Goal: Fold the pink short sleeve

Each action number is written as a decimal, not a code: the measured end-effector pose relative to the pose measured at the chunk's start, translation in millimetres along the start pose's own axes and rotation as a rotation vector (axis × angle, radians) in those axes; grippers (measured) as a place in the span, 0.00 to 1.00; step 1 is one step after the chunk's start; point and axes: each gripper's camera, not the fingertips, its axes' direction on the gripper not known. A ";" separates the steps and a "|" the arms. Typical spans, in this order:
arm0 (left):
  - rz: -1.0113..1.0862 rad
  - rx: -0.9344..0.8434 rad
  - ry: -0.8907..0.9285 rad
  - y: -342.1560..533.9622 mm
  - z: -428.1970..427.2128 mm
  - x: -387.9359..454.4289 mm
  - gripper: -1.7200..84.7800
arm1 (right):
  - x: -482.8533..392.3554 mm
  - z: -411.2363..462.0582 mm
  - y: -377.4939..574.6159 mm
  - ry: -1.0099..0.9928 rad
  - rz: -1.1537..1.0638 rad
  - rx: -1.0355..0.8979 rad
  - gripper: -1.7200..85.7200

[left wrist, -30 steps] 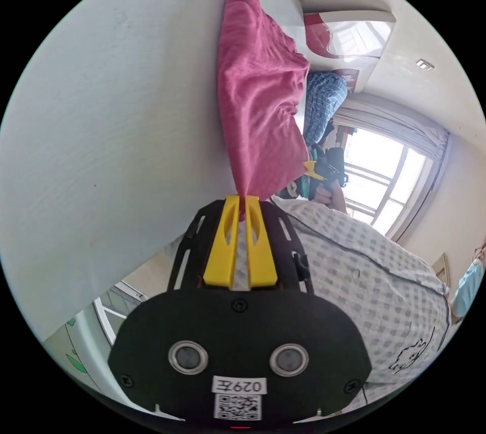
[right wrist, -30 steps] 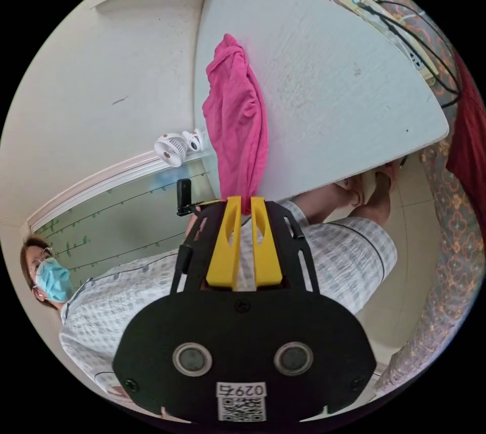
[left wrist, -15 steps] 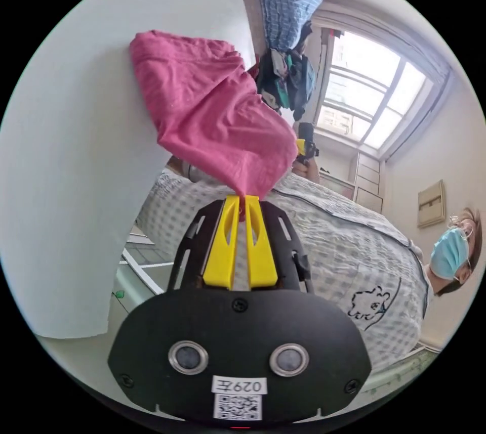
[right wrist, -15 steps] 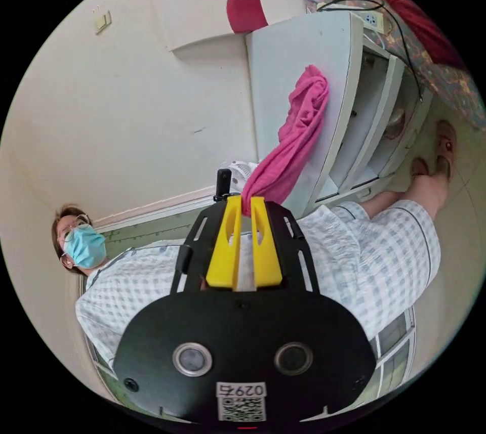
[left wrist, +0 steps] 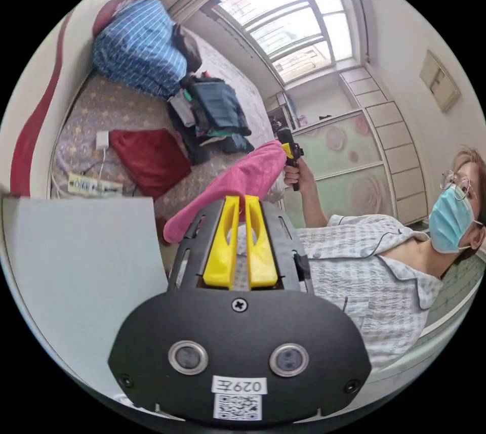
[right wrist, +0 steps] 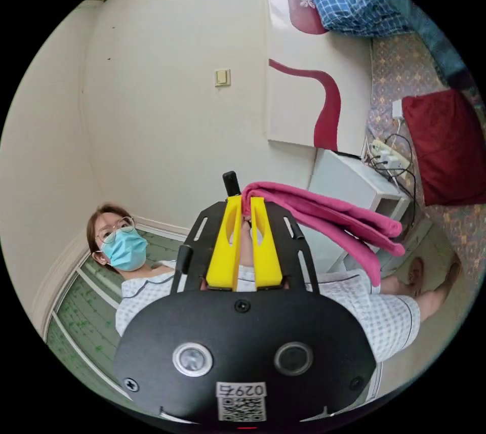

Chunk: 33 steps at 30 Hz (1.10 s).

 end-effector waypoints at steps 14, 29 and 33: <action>0.118 -0.163 -0.067 -253.2 226.9 5.4 0.01 | -25.8 -263.4 -13.9 0.499 0.059 0.359 0.04; -0.405 -0.015 -0.130 -36.1 170.0 -109.5 0.01 | -23.8 -164.5 -6.3 1.154 0.205 0.216 0.11; -0.630 0.116 -0.115 76.5 145.0 -115.1 0.01 | -32.2 -21.7 -31.6 1.156 -0.094 -0.099 0.10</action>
